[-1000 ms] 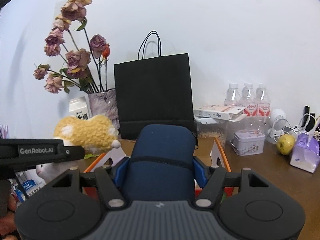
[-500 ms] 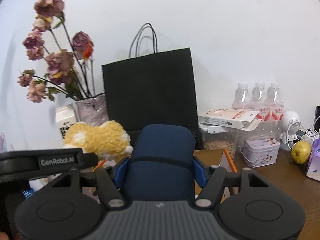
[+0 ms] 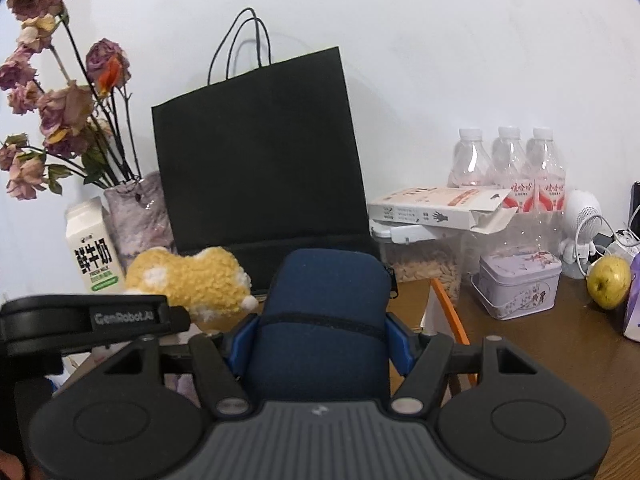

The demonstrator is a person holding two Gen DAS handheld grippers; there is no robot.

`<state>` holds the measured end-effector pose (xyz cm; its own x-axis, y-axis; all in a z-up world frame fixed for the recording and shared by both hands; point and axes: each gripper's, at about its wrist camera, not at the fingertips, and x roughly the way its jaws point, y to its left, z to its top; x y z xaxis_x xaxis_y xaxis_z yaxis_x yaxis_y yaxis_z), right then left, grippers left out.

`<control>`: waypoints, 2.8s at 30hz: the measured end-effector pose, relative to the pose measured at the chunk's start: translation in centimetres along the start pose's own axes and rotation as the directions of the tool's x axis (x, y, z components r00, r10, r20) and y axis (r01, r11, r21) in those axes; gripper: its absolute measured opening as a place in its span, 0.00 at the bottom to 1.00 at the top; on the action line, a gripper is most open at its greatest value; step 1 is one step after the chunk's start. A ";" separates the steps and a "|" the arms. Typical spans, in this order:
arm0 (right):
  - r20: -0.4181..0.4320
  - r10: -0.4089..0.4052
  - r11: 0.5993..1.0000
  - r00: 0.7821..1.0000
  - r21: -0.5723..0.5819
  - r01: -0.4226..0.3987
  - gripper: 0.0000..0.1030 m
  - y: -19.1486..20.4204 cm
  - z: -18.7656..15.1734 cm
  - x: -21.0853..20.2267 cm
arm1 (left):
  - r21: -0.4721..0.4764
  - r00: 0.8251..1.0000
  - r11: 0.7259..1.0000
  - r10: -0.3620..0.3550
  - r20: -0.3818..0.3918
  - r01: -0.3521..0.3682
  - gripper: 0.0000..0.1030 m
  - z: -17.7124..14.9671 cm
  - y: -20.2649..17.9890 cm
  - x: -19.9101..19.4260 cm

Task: Organize objects
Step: 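Open both tools to drop the plush sheep and pouch into the box, then raise both open tools out of the box and pull back toward the table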

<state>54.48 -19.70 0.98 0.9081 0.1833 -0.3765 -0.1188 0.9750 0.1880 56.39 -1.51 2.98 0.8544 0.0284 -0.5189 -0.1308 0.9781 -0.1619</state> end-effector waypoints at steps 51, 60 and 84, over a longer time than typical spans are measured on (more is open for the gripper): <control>0.011 0.012 0.998 1.000 -0.062 -0.012 1.00 0.1 1.2 -4.3 | -0.015 0.990 1.000 -0.011 0.139 0.013 1.00 -0.4 3.1 -7.4; 0.039 0.010 0.995 0.999 -0.099 -0.006 1.00 0.6 1.0 -8.0 | 0.006 0.986 0.999 -0.041 0.161 0.040 1.00 -1.4 3.5 -11.1; 0.050 -0.011 0.993 0.999 -0.117 0.017 1.00 2.5 -3.8 -17.7 | 0.079 0.976 0.995 -0.079 0.201 0.064 1.00 -6.1 4.7 -20.3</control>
<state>36.64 -20.05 4.66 0.9281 0.1659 -0.3332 -0.1498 0.9860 0.0738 35.33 1.21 7.63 0.9458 -0.0078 -0.3248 -0.0356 0.9912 -0.1274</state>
